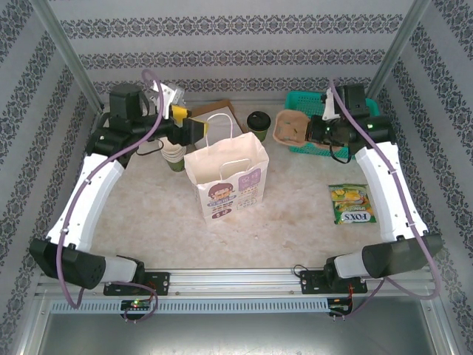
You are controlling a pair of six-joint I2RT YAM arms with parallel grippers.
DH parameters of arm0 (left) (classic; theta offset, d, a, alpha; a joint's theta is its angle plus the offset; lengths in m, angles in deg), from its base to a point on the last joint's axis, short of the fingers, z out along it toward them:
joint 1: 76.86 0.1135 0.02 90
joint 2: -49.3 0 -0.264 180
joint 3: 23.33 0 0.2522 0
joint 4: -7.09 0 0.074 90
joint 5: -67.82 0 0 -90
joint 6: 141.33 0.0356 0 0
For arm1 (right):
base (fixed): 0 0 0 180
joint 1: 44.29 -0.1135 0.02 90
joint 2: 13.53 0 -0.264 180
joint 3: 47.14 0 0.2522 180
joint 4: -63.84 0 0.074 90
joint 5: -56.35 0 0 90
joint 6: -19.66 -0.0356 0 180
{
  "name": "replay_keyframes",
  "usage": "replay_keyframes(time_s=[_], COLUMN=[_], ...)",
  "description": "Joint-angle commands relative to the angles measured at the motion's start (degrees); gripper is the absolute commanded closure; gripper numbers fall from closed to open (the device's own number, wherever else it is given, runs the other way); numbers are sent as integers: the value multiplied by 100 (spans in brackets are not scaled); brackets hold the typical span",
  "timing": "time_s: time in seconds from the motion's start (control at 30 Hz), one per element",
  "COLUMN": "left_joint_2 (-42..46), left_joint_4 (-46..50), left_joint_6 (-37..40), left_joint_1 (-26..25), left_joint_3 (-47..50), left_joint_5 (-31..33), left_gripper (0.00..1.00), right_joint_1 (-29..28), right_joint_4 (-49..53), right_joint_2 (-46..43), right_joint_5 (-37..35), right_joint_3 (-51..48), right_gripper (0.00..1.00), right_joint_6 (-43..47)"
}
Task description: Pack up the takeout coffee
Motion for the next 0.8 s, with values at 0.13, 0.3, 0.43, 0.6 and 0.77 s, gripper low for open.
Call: replay_keyframes(time_s=[0.13,0.3,0.43,0.6,0.77], left_joint_2=[-635,-1042,-1150,-1200,-1222], left_joint_4=[429,549,555,624,606], left_joint_6=[795,630,382,286,280], left_joint_1=[-241,-330,-328,-331,-338], left_joint_3=[-756,-1177,-1240,-1256,-1219], left_joint_5=[-172,122,150,132,78], left_gripper=[16,51,73,94,100], right_joint_1=[-9,-185,-537,-975,-1261], right_joint_4=[591,494,469,383,246], right_joint_2=[439,729,1088,1527,1888], right_joint_5=[1136,2099,2837,3625,4273], right_joint_3=[1066,1694,2166,2663,2881], right_gripper=[100,100,100,100,100], right_joint_6=[36,-227,-370,-560,-885])
